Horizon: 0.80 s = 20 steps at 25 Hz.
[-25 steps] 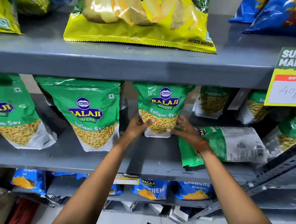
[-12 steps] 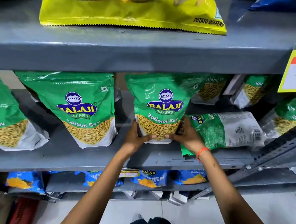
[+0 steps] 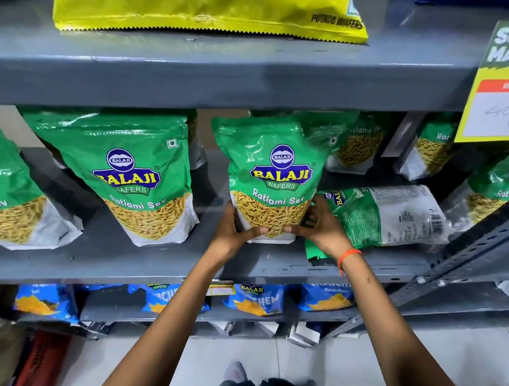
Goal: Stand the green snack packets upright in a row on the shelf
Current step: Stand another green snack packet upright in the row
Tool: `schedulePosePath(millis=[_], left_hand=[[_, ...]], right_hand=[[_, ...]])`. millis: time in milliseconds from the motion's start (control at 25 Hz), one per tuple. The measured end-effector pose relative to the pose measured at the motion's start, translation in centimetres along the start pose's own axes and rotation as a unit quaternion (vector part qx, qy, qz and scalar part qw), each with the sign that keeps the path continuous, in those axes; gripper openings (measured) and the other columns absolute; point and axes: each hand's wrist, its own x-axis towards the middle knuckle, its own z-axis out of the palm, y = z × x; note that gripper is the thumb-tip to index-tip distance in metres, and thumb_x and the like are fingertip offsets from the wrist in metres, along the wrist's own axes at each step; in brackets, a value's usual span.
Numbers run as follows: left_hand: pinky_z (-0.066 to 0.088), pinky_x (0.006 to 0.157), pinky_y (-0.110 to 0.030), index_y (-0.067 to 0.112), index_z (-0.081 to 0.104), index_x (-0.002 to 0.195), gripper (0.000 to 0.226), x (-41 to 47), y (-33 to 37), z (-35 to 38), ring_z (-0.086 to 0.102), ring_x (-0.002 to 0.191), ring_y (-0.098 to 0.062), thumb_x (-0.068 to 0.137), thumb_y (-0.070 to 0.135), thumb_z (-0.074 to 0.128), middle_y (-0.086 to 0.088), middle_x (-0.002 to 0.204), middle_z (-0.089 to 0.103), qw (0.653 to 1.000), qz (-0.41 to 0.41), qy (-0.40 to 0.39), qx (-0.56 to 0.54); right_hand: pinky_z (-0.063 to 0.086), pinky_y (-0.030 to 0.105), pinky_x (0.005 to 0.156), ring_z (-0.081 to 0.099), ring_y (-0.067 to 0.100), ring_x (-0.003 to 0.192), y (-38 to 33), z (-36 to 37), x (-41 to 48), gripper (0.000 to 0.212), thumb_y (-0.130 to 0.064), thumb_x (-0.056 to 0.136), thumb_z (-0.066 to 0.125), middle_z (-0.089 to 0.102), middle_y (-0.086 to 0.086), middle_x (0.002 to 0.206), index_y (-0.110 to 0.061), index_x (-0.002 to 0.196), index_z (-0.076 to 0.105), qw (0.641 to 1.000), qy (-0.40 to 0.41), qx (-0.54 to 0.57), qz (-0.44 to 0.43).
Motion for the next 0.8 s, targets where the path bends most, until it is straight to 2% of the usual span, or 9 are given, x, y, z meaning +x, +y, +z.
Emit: schedulePosePath(millis=[80,160,280,360,480,560,640,720,800], left_hand=[[0.051,0.096,-0.036,0.013,0.042,0.126,0.081,-0.8,0.6,0.6,0.056,0.12,-0.022,0.06,0.02,0.087,-0.007,0.128,0.059,0.999,0.014,0.033,0.018],[0.043,0.104,-0.032,0.018,0.033,0.135,0.094,-2.0,1.2,1.9,0.048,0.129,-0.016,0.058,0.038,0.083,-0.005,0.138,0.051,0.994,0.05,0.083,0.047],[0.01,0.12,-0.033,0.009,0.005,0.149,0.104,-3.7,1.9,5.3,0.004,0.147,-0.015,0.075,0.059,0.059,-0.013,0.16,0.006,0.944,0.089,0.205,0.241],[0.005,0.12,-0.041,0.001,0.002,0.147,0.087,-4.0,2.4,7.6,-0.005,0.146,-0.019,0.087,0.051,0.042,-0.02,0.158,0.0,0.887,0.131,0.269,0.351],[0.009,0.119,-0.045,-0.001,0.002,0.146,0.065,-4.2,2.7,11.3,-0.004,0.145,-0.017,0.094,0.022,0.034,-0.018,0.155,0.005,0.857,0.207,0.258,0.395],[0.016,0.118,-0.049,0.001,0.002,0.146,0.063,-4.1,2.7,13.2,-0.001,0.145,-0.019,0.093,0.007,0.035,-0.017,0.155,0.007,0.855,0.234,0.221,0.407],[0.017,0.117,-0.048,0.001,0.008,0.146,0.062,-3.9,2.6,14.3,0.002,0.146,-0.02,0.092,-0.002,0.037,-0.014,0.156,0.006,0.864,0.244,0.195,0.394],[0.013,0.12,-0.041,-0.001,0.013,0.147,0.058,-3.7,2.7,15.1,0.004,0.147,-0.021,0.094,-0.002,0.035,-0.01,0.157,0.005,0.884,0.259,0.168,0.35],[0.009,0.122,-0.035,0.003,0.014,0.148,0.054,-3.8,2.6,16.2,0.006,0.148,-0.02,0.096,0.005,0.031,-0.009,0.158,0.007,0.9,0.277,0.145,0.302]], right_hand=[[0.045,0.037,0.099,0.052,0.031,0.119,0.3,-0.5,0.0,0.072,-0.01,0.068,0.08,0.054,0.013,0.129,-0.013,0.125,0.037,1.0,-0.009,0.01,-0.014],[0.041,0.037,0.105,0.048,0.03,0.124,0.6,-1.4,-0.3,0.071,-0.006,0.071,0.077,0.052,0.016,0.133,-0.009,0.13,0.037,0.999,-0.016,-0.006,-0.033],[0.032,0.028,0.104,0.044,0.028,0.128,1.6,-4.2,-1.6,0.068,-0.023,0.076,0.074,0.049,0.015,0.138,-0.008,0.133,0.039,0.98,0.019,-0.167,-0.109],[0.027,0.034,0.111,0.038,0.031,0.134,2.9,-5.8,-2.6,0.072,-0.041,0.077,0.069,0.044,0.016,0.144,-0.006,0.133,0.041,0.928,0.054,-0.326,-0.173],[0.017,0.05,0.119,0.018,0.03,0.144,6.0,-6.9,-4.9,0.084,-0.057,0.077,0.059,0.026,0.014,0.153,-0.005,0.138,0.035,0.875,0.028,-0.442,-0.195],[0.019,0.049,0.119,0.021,0.029,0.143,7.8,-7.9,-5.6,0.071,-0.042,0.083,0.058,0.029,0.011,0.152,-0.006,0.139,0.034,0.848,0.037,-0.48,-0.223],[0.034,0.047,0.112,0.043,0.026,0.133,8.5,-8.9,-5.6,0.049,-0.015,0.082,0.063,0.052,0.009,0.139,-0.007,0.128,0.051,0.821,0.107,-0.497,-0.261],[0.045,0.049,0.103,0.061,0.025,0.114,8.1,-9.3,-4.9,0.039,0.003,0.074,0.067,0.069,0.008,0.118,-0.008,0.111,0.065,0.83,0.191,-0.443,-0.279],[0.042,0.049,0.106,0.065,0.025,0.108,7.1,-9.5,-4.4,0.036,0.008,0.076,0.059,0.071,0.01,0.112,-0.007,0.107,0.067,0.86,0.254,-0.351,-0.271]])
